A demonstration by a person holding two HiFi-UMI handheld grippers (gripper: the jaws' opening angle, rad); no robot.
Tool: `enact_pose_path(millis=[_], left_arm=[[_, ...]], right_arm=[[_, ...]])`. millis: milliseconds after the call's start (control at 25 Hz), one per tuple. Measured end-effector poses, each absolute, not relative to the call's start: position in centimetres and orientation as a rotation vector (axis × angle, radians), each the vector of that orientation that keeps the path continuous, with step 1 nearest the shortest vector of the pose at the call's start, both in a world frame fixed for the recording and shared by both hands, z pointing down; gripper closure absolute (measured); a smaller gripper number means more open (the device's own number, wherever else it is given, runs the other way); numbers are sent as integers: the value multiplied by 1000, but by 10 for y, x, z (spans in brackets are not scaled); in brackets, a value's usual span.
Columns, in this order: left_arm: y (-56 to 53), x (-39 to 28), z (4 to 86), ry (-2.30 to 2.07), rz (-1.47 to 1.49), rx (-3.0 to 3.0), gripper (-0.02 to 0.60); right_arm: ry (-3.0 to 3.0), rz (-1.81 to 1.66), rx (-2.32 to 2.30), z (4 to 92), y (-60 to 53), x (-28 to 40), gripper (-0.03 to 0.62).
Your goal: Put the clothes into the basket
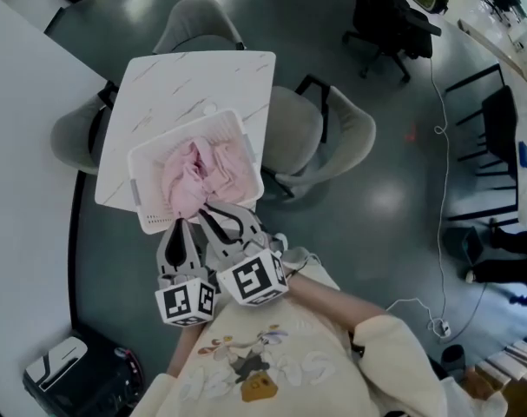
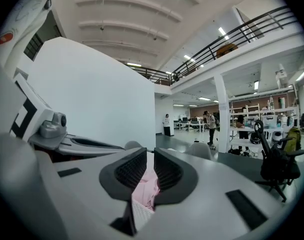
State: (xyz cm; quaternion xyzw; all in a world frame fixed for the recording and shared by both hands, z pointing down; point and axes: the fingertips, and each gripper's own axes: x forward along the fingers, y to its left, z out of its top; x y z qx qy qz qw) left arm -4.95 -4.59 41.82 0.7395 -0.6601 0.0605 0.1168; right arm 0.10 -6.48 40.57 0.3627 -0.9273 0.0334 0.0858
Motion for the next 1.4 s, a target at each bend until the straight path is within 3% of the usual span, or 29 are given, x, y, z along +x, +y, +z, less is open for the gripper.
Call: enact_pose_path(millis=[1400], left_arm=[[14, 12, 383, -1800, 225, 2343, 565]], right_arm=[[-2726, 43, 1084, 387, 8, 38, 582]])
